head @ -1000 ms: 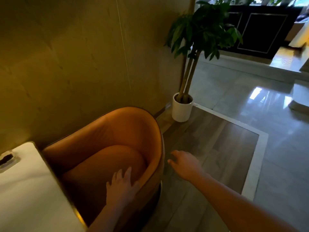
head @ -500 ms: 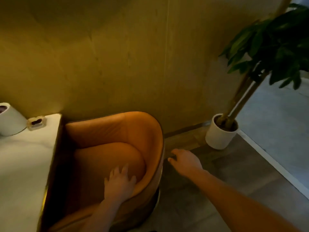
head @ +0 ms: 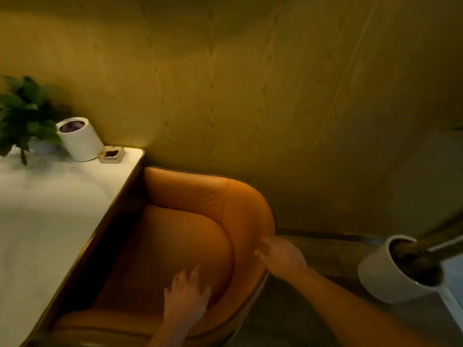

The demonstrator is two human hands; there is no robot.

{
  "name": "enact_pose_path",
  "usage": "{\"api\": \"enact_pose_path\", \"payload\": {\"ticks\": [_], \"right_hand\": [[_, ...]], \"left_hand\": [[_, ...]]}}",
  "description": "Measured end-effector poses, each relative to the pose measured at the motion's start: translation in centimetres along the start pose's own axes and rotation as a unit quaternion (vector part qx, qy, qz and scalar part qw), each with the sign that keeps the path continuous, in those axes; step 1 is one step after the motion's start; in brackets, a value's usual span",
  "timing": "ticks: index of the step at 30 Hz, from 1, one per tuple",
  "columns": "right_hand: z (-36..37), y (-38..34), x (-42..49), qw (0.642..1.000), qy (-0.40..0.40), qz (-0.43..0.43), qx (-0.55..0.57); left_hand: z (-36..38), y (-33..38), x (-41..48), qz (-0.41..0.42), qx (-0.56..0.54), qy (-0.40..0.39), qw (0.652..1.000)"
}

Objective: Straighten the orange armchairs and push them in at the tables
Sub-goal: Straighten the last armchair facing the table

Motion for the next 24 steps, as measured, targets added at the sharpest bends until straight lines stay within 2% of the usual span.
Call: {"api": "enact_pose_path", "payload": {"ticks": [9, 15, 24], "right_hand": [[-1.8, 2.4, 9.9, 0.987, -0.110, -0.081, -0.082], [-1.7, 4.5, 17.1, 0.959, -0.153, -0.201, -0.128], [-0.7, 8.7, 23.5, 0.868, -0.227, -0.398, -0.190]], "left_hand": [[1.4, 3.6, 1.6, -0.109, -0.085, -0.013, 0.990], [3.0, 6.9, 3.1, -0.201, -0.145, 0.034, 0.968], [7.6, 13.9, 3.9, -0.384, -0.270, 0.116, 0.875]]}}
Point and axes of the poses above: each hand's wrist, its own x-axis towards the middle knuckle, its own z-axis out of the palm, y = z × x, the point moved 1 cm from there along x, towards the middle knuckle, and after that the axes turned 8 degrees about -z, right-handed, at the moved point
